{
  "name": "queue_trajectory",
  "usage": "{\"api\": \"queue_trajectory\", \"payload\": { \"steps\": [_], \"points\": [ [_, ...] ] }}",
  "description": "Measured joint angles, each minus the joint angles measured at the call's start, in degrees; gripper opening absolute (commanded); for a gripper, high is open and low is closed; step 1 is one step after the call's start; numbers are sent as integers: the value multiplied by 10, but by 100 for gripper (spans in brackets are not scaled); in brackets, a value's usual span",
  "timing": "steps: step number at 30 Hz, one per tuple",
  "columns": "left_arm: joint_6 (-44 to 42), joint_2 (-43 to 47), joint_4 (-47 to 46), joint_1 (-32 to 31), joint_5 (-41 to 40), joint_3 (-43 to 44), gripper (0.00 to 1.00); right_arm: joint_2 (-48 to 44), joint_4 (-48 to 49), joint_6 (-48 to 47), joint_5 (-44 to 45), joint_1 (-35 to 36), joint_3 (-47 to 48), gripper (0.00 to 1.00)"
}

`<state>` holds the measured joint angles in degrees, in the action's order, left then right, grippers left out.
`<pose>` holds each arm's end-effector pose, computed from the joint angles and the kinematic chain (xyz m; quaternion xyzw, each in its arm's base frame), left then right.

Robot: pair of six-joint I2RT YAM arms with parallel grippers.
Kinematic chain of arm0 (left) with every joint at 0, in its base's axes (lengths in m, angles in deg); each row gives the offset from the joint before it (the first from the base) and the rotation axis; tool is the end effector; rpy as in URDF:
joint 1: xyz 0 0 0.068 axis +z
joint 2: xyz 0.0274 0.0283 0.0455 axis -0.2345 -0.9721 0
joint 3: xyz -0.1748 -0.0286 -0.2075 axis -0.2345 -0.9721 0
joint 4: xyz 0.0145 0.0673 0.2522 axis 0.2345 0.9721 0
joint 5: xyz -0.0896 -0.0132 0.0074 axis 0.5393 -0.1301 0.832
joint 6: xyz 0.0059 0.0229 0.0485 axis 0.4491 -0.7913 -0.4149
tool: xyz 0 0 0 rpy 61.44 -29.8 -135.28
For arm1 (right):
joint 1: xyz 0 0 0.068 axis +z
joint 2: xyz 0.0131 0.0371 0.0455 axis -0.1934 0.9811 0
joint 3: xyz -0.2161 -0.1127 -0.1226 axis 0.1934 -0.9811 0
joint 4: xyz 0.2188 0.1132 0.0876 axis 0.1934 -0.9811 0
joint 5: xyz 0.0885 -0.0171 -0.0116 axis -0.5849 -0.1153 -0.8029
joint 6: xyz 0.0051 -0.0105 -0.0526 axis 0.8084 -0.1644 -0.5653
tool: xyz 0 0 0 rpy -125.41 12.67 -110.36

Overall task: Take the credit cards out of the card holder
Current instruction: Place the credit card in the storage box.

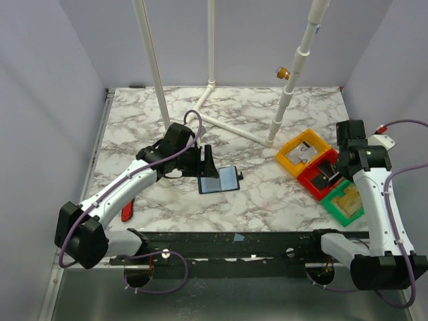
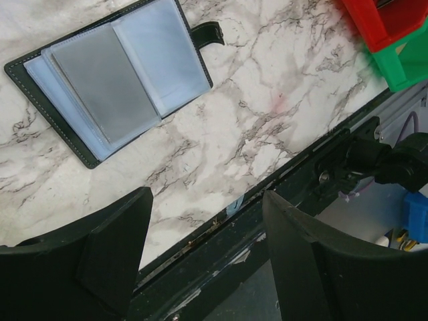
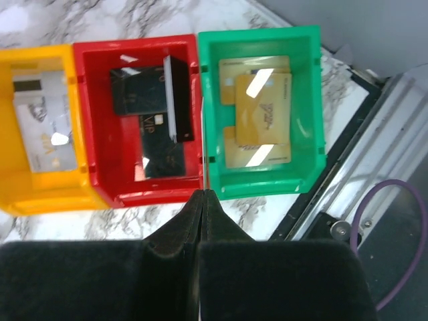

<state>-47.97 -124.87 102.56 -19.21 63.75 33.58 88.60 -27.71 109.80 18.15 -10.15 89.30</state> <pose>0.2176 -0.1559 0.2831 0.0694 0.9148 -0.3430 0.2017 0.1732 -0.0183 0.3429 0.4379 0.8170 -0.1874 0.3250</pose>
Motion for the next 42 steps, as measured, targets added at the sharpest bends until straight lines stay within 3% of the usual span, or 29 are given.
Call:
{"api": "queue_trajectory", "payload": {
  "steps": [10,20,42],
  "points": [
    [0,-3,0,-12,12,0,69,22,13,-42,-8,-112,-21,1],
    [0,-3,0,-16,13,0,69,55,78,-85,-71,-222,-78,1],
    [-2,-3,0,-18,13,0,69,113,129,-96,-97,-240,-96,1]
  ]
}}
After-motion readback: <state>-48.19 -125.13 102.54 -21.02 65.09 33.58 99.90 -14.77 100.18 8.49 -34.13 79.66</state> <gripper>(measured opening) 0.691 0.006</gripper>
